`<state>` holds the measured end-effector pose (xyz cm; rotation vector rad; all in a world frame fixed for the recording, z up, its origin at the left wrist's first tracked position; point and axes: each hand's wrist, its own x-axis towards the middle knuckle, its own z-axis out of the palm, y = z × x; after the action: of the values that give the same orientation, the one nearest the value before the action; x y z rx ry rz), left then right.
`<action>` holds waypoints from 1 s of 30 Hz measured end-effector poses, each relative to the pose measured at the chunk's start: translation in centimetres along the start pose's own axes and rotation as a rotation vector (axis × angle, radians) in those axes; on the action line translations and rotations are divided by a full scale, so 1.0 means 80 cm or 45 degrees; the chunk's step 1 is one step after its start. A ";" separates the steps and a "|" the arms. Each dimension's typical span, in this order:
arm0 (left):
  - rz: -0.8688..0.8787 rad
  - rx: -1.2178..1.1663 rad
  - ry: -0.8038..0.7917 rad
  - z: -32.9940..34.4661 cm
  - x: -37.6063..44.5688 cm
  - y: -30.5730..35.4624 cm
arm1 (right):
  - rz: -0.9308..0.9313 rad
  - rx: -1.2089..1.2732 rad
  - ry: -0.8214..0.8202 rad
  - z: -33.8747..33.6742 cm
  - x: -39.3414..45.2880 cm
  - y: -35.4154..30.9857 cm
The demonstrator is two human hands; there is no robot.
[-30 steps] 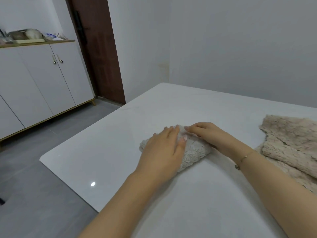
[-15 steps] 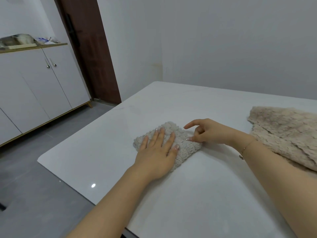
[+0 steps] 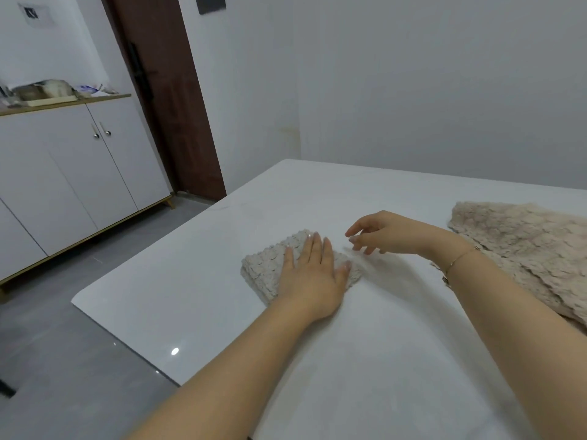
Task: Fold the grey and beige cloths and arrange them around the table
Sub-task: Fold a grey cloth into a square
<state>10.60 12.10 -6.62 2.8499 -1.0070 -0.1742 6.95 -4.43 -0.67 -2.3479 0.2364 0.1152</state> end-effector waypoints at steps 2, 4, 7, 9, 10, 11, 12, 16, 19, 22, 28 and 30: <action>0.025 -0.115 -0.053 -0.008 -0.002 0.001 | 0.015 0.011 0.037 -0.003 0.000 0.003; 0.075 -0.568 -0.053 -0.025 -0.008 -0.002 | 0.027 0.011 0.063 0.000 0.001 0.006; -0.032 -1.313 0.535 -0.060 -0.041 -0.026 | 0.037 0.021 0.068 0.008 0.003 0.004; -0.239 -1.103 0.826 -0.074 -0.065 -0.057 | 0.050 0.093 0.094 0.015 0.006 0.000; -0.367 -0.934 0.774 -0.076 -0.074 -0.072 | 0.065 0.132 0.109 0.020 0.007 -0.002; -0.474 -0.774 0.643 -0.076 -0.082 -0.084 | 0.083 0.155 0.125 0.024 0.007 -0.005; -0.546 -0.662 0.492 -0.072 -0.088 -0.092 | 0.099 0.166 0.148 0.029 0.008 -0.006; -0.616 -0.789 0.191 -0.050 -0.090 -0.098 | 0.102 0.217 0.182 0.046 0.006 -0.010; -0.587 -1.134 0.107 -0.052 -0.078 -0.092 | 0.096 0.199 0.144 0.053 0.006 -0.012; -0.508 -1.329 -0.017 -0.057 -0.067 -0.095 | 0.110 0.212 0.105 0.056 0.008 -0.011; -0.513 -1.719 0.200 -0.058 -0.016 -0.118 | 0.148 0.639 0.127 0.063 0.020 -0.018; -0.485 -1.793 0.325 -0.055 0.010 -0.128 | 0.188 0.761 0.211 0.068 0.031 -0.018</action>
<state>18.16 19.81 -3.78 1.6238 -0.0869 -0.3513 9.61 0.07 -3.87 -1.7444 0.4567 -0.0727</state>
